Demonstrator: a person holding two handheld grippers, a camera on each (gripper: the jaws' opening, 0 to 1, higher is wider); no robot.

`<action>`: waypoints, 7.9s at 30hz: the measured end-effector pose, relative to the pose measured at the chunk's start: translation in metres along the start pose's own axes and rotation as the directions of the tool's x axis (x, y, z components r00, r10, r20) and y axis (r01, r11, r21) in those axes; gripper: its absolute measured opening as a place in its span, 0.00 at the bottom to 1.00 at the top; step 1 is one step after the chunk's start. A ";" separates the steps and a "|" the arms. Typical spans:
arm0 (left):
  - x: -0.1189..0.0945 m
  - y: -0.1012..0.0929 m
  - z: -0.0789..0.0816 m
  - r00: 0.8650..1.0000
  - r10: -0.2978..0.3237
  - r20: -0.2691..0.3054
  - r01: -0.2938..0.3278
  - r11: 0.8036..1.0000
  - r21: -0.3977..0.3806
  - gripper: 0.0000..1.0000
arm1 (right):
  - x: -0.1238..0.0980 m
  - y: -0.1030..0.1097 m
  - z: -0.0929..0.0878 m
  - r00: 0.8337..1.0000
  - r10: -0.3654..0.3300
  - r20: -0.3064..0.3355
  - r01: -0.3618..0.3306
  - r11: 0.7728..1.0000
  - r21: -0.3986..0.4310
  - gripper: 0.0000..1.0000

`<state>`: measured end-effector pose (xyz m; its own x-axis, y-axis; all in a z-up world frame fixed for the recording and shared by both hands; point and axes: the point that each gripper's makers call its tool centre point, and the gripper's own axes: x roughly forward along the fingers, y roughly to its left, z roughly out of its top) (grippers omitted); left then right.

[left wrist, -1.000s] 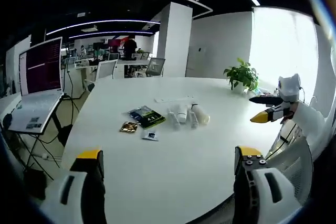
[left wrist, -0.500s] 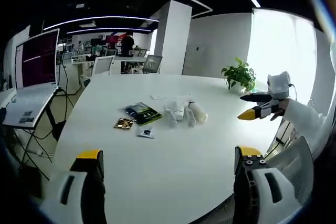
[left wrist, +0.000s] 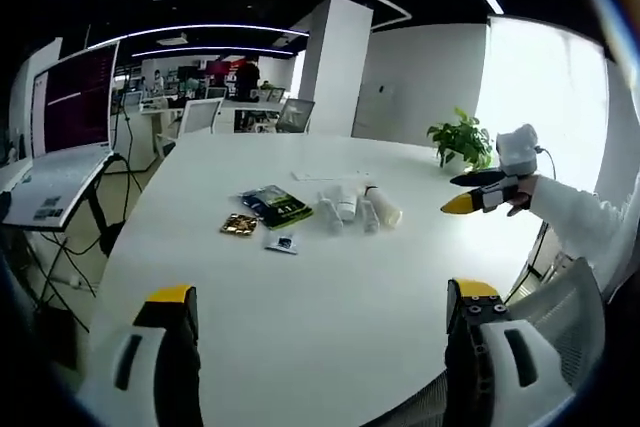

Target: Arrange the skincare products in the storage area until every visible bottle or jar stands upright without overlapping.

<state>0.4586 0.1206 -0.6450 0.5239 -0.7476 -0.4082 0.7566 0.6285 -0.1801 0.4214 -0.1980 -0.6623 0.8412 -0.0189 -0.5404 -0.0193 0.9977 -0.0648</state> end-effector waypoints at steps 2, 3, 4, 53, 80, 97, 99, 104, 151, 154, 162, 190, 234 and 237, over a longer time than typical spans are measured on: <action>0.001 0.000 -0.001 1.000 -0.001 0.001 0.001 1.000 -0.006 0.99 | 0.006 -0.003 -0.003 1.000 -0.003 -0.019 0.003 1.000 0.008 0.96; 0.001 0.000 -0.002 1.000 -0.001 0.000 0.001 1.000 -0.009 0.99 | 0.010 -0.004 -0.005 1.000 -0.003 -0.028 0.003 1.000 0.012 0.96; 0.001 0.001 -0.003 1.000 0.000 0.000 0.000 1.000 -0.012 0.99 | 0.012 -0.005 -0.006 0.999 -0.002 -0.034 0.002 1.000 0.014 0.96; 0.006 0.012 -0.021 0.999 0.013 -0.035 -0.013 1.000 -0.002 0.99 | 0.102 -0.036 -0.038 0.943 0.009 -0.331 0.071 0.971 0.228 0.66; 0.006 0.015 -0.025 0.998 0.024 -0.056 -0.022 0.999 0.027 0.99 | 0.131 -0.035 -0.042 0.876 -0.023 -0.482 0.121 0.977 0.174 0.58; 0.007 0.017 -0.028 0.997 0.034 -0.071 -0.031 0.999 0.040 0.98 | 0.147 -0.046 -0.053 0.770 -0.009 -0.639 0.178 0.963 0.201 0.52; 0.007 0.017 -0.028 0.997 0.033 -0.071 -0.030 0.999 0.041 0.98 | 0.149 -0.045 -0.054 0.754 0.000 -0.657 0.183 0.961 0.210 0.48; 0.006 0.018 -0.031 0.996 0.041 -0.084 -0.036 0.998 0.052 0.98 | 0.155 -0.042 -0.056 0.714 -0.004 -0.700 0.172 0.970 0.170 0.38; 0.009 0.017 -0.035 0.994 0.021 -0.110 -0.015 0.998 0.059 0.95 | 0.136 -0.039 -0.064 0.754 0.000 -0.657 0.228 0.938 0.261 0.21; 0.009 0.015 -0.035 0.994 0.013 -0.109 -0.007 0.999 0.051 0.95 | 0.131 -0.036 -0.065 0.789 0.017 -0.614 0.201 0.938 0.284 0.21; 0.011 0.009 -0.038 0.992 -0.015 -0.123 0.022 0.998 0.055 0.94 | 0.136 -0.038 -0.060 0.858 0.003 -0.513 0.203 0.916 0.345 0.21; 0.027 -0.017 -0.030 0.981 -0.109 -0.162 0.120 0.991 0.058 0.93 | 0.116 -0.027 -0.053 0.956 0.264 -0.128 -0.004 0.447 0.894 0.20; 0.169 -0.116 0.072 0.852 -0.517 0.076 0.490 0.741 -0.459 0.84 | 0.045 0.021 -0.015 0.831 0.446 0.332 -0.445 0.176 0.878 0.20; 0.173 -0.123 0.080 0.838 -0.534 0.113 0.516 0.706 -0.485 0.81 | 0.036 0.031 -0.006 0.807 0.470 0.356 -0.477 0.165 0.863 0.20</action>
<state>0.4873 -0.1033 -0.6221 0.0789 -0.9863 -0.1448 0.6147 0.1625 -0.7719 0.4480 -0.1677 -0.6889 0.8626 0.4773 -0.1678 0.0617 0.2299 0.9712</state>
